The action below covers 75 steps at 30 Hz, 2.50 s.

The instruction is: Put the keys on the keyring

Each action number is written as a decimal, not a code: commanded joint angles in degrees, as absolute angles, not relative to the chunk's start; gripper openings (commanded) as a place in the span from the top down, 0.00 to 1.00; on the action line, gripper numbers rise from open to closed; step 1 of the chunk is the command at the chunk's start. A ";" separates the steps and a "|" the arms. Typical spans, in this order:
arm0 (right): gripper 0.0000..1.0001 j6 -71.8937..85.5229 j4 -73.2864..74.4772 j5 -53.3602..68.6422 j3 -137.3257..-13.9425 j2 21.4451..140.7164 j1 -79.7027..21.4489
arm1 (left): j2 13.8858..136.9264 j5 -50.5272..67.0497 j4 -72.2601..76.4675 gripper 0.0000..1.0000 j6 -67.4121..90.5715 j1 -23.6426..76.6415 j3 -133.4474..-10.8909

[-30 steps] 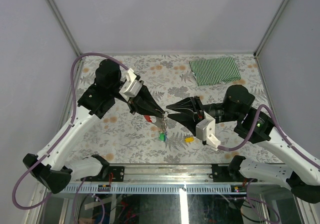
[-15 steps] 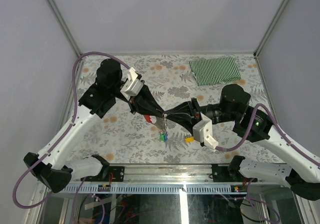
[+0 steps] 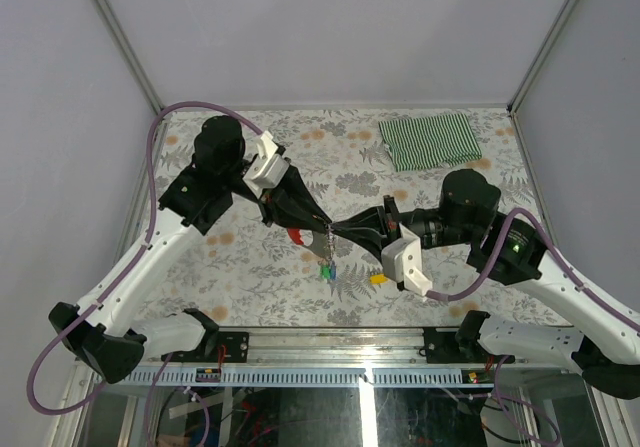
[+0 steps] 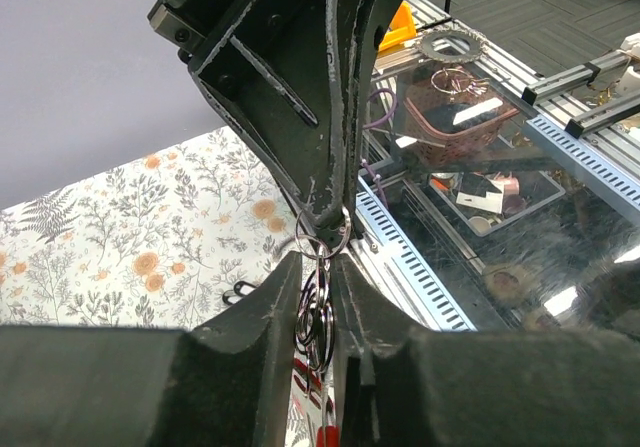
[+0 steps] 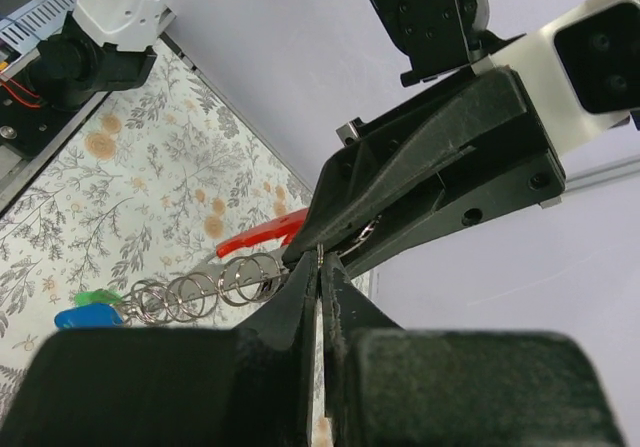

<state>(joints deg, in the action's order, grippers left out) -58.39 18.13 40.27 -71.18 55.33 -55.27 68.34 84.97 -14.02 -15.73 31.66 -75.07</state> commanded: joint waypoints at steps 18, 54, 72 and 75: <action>1.00 -23.78 38.83 21.28 -85.84 59.55 -55.82 | 57.44 57.33 0.68 0.49 -7.84 31.46 -62.64; 1.00 -18.63 37.98 23.01 -89.34 63.81 -55.86 | 60.55 60.70 9.05 0.68 -3.70 38.70 -58.07; 1.00 -18.32 36.03 22.63 -87.96 63.59 -55.84 | 60.67 60.75 7.66 0.80 -4.89 39.37 -58.71; 1.00 -17.95 35.25 22.83 -87.69 63.31 -55.81 | 60.78 60.40 6.54 0.91 -5.52 39.46 -58.85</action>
<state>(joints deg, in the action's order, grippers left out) -18.44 41.21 22.09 -87.59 65.34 -55.46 60.82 60.62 7.57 -3.95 38.98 -57.19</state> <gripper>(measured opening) 0.010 0.142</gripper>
